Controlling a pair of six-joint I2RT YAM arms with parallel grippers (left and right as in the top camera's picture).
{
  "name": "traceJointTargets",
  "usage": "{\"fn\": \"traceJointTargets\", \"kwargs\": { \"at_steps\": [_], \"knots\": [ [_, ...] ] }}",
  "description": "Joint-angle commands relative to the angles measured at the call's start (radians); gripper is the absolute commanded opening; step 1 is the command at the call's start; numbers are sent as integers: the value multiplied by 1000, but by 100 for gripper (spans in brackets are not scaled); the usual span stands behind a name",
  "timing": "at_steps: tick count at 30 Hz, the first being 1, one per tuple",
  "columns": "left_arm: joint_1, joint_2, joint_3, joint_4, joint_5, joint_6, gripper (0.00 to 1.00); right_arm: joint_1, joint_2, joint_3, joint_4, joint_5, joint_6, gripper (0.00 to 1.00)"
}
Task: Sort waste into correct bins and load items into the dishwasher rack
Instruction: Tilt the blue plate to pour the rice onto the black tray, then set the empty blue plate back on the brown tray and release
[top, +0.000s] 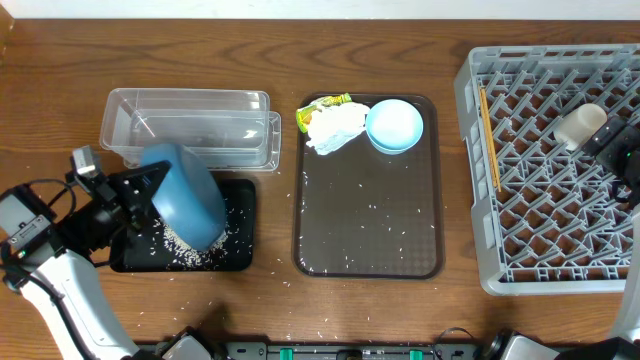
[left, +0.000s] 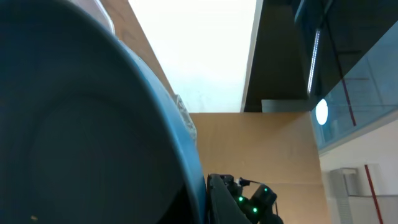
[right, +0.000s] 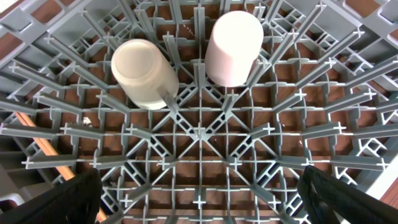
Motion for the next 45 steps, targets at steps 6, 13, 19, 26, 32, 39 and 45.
{"fn": "traceJointTargets", "kwargs": {
  "at_steps": [6, 13, 19, 26, 32, 39, 45],
  "knots": [
    [50, -3, 0, -45, 56, 17, 6, -3, -1, 2, 0, 9, -12, 99],
    [52, -4, 0, -31, 55, 58, 6, -3, -1, 2, 0, 10, -12, 99],
    [53, -9, 0, -73, 50, 68, 6, -3, -1, 2, 0, 10, -12, 99],
    [50, -45, 1, -66, 56, 96, 6, -3, -1, 2, 0, 10, -12, 99],
    [46, -163, 3, -28, 50, 87, 6, -3, -1, 2, 0, 10, -12, 99],
    [-108, -179, 68, -13, -100, -16, 6, -3, -1, 2, 0, 10, -12, 99],
    [-357, -179, 73, 110, -183, -117, 6, -3, -1, 2, 0, 10, -12, 99]
  ]
}}
